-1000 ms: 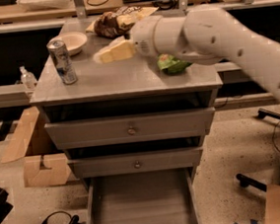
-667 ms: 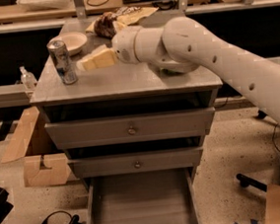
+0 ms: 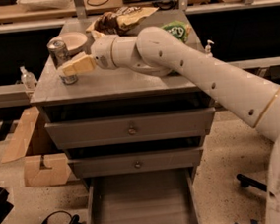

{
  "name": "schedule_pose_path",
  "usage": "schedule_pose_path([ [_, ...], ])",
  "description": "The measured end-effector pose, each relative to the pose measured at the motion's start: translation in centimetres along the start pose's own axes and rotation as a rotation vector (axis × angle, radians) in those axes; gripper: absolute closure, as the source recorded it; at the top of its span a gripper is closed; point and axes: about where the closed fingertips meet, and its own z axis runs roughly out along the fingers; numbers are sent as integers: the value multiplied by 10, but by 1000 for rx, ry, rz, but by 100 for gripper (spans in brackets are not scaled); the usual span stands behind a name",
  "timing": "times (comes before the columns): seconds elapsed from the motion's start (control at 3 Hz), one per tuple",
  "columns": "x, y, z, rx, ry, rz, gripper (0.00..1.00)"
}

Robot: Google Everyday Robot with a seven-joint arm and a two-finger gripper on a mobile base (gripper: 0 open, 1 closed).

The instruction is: Place redbull can into bottom drawer

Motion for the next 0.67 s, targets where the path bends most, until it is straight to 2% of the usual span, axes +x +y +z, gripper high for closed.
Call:
schedule_pose_path([
  [0.33,2,2,27,-38,-9,1,0],
  [0.67,-5,7,55,-75,-30,-5,27],
])
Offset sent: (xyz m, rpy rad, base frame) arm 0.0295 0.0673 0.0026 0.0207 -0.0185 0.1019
